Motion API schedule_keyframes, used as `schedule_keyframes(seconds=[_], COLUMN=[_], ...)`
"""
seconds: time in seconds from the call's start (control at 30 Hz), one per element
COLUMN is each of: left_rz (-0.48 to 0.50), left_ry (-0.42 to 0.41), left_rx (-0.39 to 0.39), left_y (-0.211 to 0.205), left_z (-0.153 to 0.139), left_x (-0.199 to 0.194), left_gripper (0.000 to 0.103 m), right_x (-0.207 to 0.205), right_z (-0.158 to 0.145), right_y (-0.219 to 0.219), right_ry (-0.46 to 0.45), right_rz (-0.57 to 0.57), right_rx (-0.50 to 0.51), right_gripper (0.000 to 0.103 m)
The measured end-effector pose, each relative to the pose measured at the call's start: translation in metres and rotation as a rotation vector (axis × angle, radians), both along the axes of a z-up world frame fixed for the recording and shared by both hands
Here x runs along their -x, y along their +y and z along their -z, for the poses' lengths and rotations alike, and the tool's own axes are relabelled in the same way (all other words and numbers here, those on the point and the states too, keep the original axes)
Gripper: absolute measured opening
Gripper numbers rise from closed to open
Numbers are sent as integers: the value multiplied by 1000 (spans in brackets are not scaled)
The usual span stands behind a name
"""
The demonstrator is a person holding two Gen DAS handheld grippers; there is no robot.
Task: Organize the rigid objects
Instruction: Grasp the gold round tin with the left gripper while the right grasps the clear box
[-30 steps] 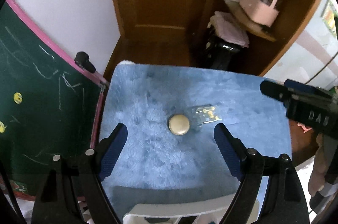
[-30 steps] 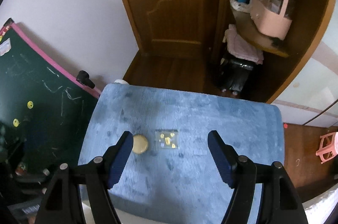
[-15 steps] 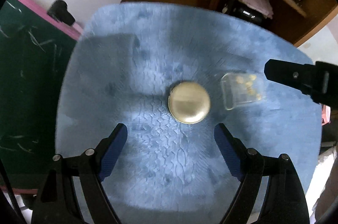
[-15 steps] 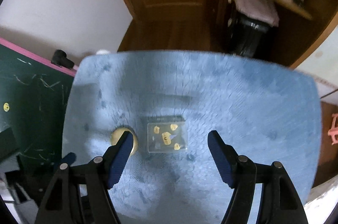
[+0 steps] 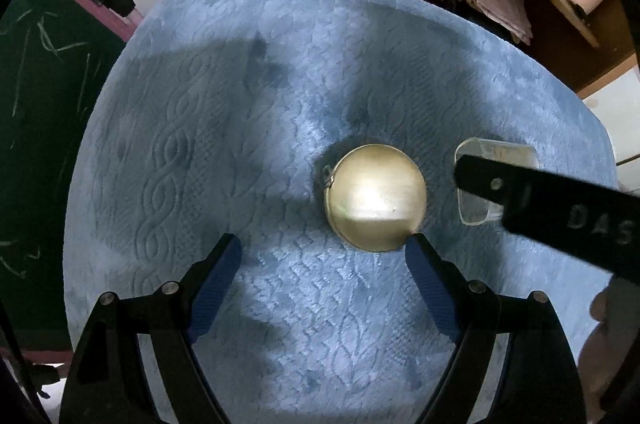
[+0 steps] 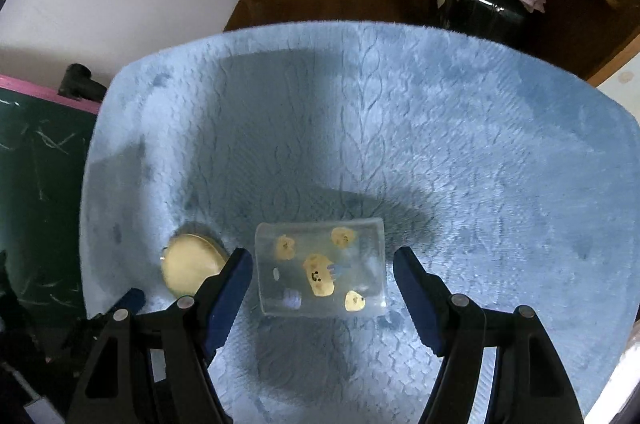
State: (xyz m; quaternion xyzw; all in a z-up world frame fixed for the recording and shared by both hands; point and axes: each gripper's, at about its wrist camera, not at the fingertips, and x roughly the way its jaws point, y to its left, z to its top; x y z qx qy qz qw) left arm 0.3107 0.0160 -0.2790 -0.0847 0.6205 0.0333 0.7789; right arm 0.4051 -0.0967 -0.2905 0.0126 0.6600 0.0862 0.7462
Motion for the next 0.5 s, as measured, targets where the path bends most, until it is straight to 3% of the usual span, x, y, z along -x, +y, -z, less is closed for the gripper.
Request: schedule_keyframes(seconds=[0.13, 0.23, 0.5], left_rz=[-2, -1, -22], left_ry=[6, 7, 0], left_rx=[2, -1, -23], left_y=[-3, -6, -12], left_z=[2, 3, 6], left_x=[-3, -7, -25], left_gripper=[86, 86, 86], right_x=[0, 2, 6], right_z=[9, 6, -2], right_y=[3, 4, -15], right_ry=[0, -32, -48], right_rz=[1, -6, 36], right_rx=[17, 42, 49], right_gripper=[74, 64, 63])
